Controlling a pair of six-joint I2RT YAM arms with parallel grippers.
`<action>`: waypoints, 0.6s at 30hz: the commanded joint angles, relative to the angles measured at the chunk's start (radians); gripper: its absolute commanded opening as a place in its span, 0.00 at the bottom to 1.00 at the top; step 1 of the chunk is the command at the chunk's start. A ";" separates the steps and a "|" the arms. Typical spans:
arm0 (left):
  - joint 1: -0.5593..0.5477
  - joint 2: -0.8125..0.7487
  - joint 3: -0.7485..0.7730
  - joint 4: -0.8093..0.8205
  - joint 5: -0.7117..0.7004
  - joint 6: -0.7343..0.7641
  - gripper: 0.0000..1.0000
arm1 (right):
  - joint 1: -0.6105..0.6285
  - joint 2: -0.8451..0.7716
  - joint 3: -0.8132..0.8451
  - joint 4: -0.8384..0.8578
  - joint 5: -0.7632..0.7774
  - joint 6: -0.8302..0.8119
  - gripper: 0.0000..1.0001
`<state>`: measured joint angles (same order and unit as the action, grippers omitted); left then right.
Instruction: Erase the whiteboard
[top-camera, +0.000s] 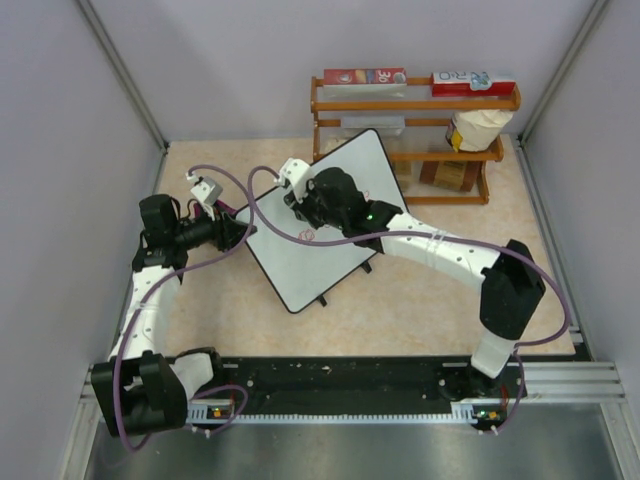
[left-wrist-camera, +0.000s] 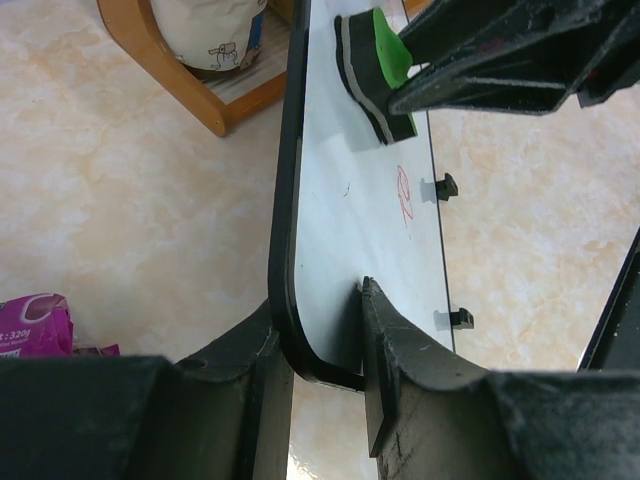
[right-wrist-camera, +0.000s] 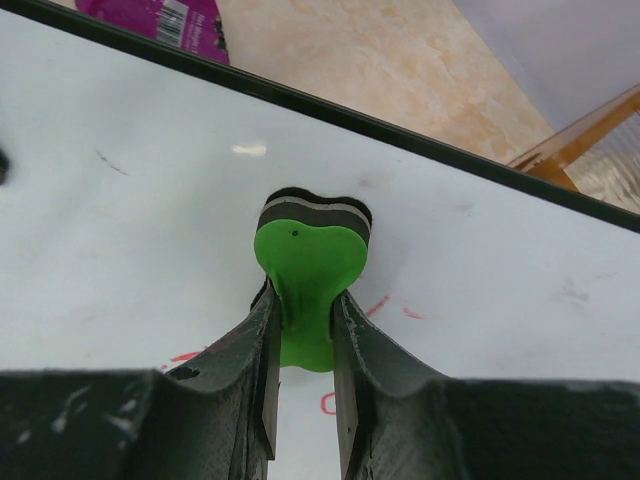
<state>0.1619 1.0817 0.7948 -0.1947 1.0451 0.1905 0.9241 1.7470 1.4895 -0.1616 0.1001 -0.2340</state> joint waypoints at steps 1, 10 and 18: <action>-0.019 -0.005 -0.031 -0.038 -0.040 0.158 0.00 | -0.067 -0.050 -0.034 0.071 0.024 0.004 0.00; -0.019 -0.003 -0.029 -0.040 -0.039 0.159 0.00 | -0.163 -0.063 -0.043 0.094 0.026 -0.005 0.00; -0.019 -0.008 -0.031 -0.038 -0.037 0.161 0.00 | -0.232 -0.041 -0.014 0.097 0.042 -0.028 0.00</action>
<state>0.1619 1.0821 0.7948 -0.1982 1.0397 0.1898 0.7391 1.7168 1.4460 -0.1112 0.0891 -0.2359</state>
